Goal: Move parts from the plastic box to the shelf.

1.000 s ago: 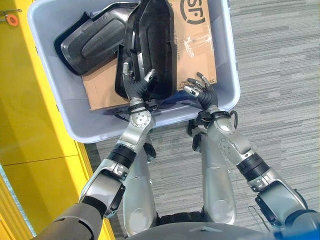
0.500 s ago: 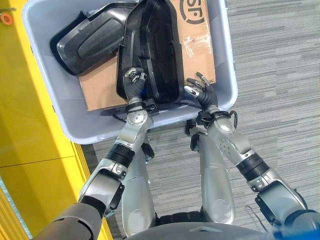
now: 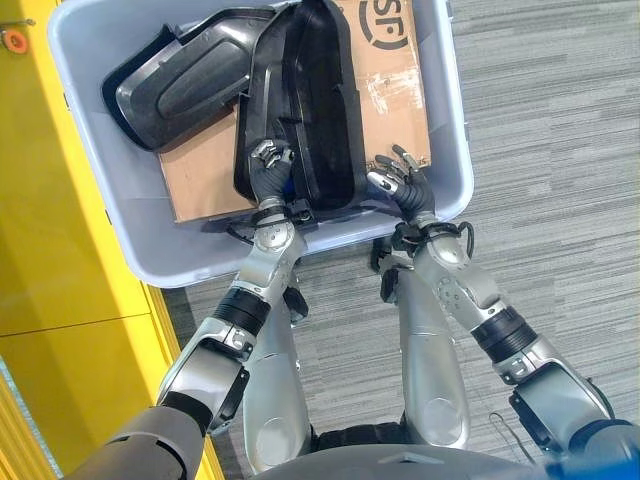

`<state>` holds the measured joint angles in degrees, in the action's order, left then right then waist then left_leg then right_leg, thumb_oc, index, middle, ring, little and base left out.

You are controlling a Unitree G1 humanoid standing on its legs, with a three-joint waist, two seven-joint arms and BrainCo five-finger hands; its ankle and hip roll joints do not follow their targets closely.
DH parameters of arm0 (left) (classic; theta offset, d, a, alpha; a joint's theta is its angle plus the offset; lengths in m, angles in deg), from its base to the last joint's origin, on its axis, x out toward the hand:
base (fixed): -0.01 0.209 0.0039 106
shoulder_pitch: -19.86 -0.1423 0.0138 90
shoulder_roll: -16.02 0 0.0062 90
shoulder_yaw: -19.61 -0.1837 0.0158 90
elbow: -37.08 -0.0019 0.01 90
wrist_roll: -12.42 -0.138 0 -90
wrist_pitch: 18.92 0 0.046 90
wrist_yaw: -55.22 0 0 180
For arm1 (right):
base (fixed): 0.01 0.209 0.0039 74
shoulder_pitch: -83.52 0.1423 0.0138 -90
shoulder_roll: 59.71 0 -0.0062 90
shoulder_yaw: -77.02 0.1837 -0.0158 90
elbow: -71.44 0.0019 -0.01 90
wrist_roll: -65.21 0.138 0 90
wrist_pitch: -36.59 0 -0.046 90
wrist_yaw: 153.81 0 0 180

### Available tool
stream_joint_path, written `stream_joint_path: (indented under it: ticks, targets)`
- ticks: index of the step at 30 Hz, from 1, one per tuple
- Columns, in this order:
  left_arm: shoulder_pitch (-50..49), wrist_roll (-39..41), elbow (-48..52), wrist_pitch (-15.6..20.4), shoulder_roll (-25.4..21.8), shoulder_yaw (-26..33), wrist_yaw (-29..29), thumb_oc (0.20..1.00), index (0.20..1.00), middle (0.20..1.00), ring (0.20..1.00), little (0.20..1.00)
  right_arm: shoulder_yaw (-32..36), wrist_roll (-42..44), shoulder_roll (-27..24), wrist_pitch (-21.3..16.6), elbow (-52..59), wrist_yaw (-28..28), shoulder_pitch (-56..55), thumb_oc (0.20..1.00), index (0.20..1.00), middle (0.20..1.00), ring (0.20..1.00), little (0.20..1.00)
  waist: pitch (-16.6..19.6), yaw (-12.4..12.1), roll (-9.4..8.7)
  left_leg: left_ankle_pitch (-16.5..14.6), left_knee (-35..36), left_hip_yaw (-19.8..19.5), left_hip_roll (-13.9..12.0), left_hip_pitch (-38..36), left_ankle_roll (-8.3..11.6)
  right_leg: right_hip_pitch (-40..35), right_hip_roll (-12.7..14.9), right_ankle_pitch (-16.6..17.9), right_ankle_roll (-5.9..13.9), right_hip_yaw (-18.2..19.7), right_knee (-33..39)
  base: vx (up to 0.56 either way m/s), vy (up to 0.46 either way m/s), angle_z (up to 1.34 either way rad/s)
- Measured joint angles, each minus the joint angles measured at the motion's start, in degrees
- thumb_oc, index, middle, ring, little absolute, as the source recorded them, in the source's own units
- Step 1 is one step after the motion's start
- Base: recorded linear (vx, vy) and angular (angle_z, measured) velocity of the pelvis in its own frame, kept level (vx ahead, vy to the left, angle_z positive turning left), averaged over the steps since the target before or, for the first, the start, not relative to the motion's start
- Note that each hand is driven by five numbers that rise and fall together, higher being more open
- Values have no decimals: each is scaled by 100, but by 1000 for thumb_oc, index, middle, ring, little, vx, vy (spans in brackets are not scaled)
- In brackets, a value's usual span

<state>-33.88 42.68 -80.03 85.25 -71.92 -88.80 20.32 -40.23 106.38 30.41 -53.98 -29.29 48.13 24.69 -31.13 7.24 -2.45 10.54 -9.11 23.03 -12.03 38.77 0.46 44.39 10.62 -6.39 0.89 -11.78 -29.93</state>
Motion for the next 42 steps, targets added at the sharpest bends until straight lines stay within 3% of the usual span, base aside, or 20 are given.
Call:
stream_joint_path:
  ticks: [17, 21, 25, 35, 42]
  targets:
    - [-265, -284, 366, -25, 38, -320, -113, 200, 200, 200, 200, 200, 151, -2241, -66, -270, 381, 896, 323, 1000, 1000, 1000, 1000, 1000, -4, -88, 1, -26, 12, 12, 8, -448, -10, -451, 9, 12, -8, 6, 40, 1, 22, 0]
    - [-250, -301, 536, -96, 35, -356, -179, 200, 200, 200, 200, 200, 300, -2232, -66, -188, 644, 984, 622, 1000, 1000, 1000, 1000, 1000, -6, -164, 7, -43, 16, 16, 7, -520, 14, -502, 7, 10, -8, 12, 42, -1, 8, 0]
    - [-251, -504, 538, -209, -9, -357, -187, 200, 200, 200, 200, 200, 289, -1961, -60, 183, 641, 967, 726, 1000, 1000, 1000, 1000, 1000, -9, -216, 11, -41, 16, 5, 9, -593, 15, -591, 9, 9, -9, 5, 25, 0, 0, 0]
    - [-295, -500, 531, -264, -24, -346, -189, 200, 200, 200, 200, 200, 297, -1753, -62, 280, 515, 972, 693, 1000, 1000, 1000, 1000, 1000, -13, -216, 20, -49, 17, -2, 8, -807, 18, -825, 10, 5, -7, -7, 67, 0, 0, 0]
    - [-418, -500, 529, -265, -12, -341, -422, 200, 200, 200, 200, 200, 265, -1540, -50, 666, 458, 938, 671, 1000, 1000, 1000, 1000, 1000, -18, -209, 31, -50, 18, -1, 3, -811, 21, -823, 4, 5, -8, -1, 69, 0, 0, 0]
